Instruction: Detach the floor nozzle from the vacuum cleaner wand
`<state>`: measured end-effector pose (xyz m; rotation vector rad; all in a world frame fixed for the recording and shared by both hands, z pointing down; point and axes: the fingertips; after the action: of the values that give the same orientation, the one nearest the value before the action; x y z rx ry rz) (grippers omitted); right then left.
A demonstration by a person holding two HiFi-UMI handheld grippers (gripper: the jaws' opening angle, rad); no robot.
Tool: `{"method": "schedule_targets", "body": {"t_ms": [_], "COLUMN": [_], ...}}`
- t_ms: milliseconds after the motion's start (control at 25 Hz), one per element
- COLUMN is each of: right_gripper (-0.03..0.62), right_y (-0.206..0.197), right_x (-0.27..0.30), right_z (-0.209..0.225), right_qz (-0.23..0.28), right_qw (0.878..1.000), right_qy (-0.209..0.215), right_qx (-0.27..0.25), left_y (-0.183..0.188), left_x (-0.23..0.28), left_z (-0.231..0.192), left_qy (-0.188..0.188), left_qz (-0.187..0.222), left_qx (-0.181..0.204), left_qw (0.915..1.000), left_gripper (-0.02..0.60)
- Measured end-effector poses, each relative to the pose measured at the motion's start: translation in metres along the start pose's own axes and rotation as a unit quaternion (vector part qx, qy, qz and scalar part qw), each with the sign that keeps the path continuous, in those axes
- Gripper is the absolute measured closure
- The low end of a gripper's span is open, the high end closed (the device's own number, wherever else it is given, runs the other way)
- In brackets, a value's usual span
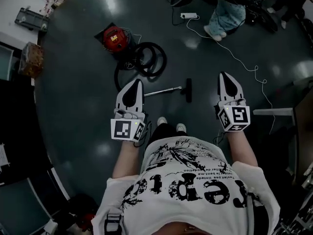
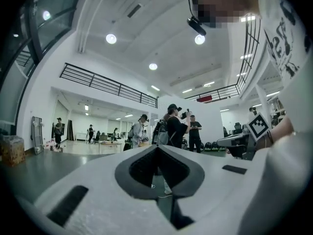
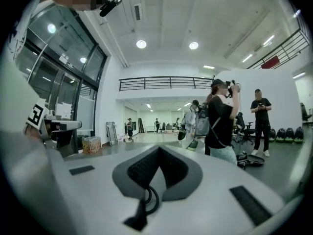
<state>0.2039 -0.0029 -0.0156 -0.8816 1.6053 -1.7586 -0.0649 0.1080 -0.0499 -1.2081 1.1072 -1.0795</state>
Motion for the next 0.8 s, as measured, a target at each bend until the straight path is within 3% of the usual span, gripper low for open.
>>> {"method": "schedule_targets", "body": {"t_ms": [280, 800], "right_gripper": [0.591, 0.591], "right_y": [-0.010, -0.003], "right_x": [-0.021, -0.013], "right_z": [-0.006, -0.016], "right_qz": [0.008, 0.011], "right_qw": [1.000, 1.000], "right_qy": [-0.001, 0.017], "right_qx": [-0.001, -0.021], "left_y": [-0.008, -0.004], "left_x": [-0.021, -0.005], "left_z": [0.000, 0.009], "left_qy": [0.019, 0.012], "left_qz": [0.010, 0.006], "left_qx": [-0.005, 0.005], "left_qw": [0.9998, 0.9999], "left_gripper": [0.577, 0.577]}}
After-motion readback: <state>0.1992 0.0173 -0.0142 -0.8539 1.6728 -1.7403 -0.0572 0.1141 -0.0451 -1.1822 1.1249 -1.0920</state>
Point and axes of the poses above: the fingertips, and each gripper's own axes: x forward along the fingers, z to its right, y out of its top
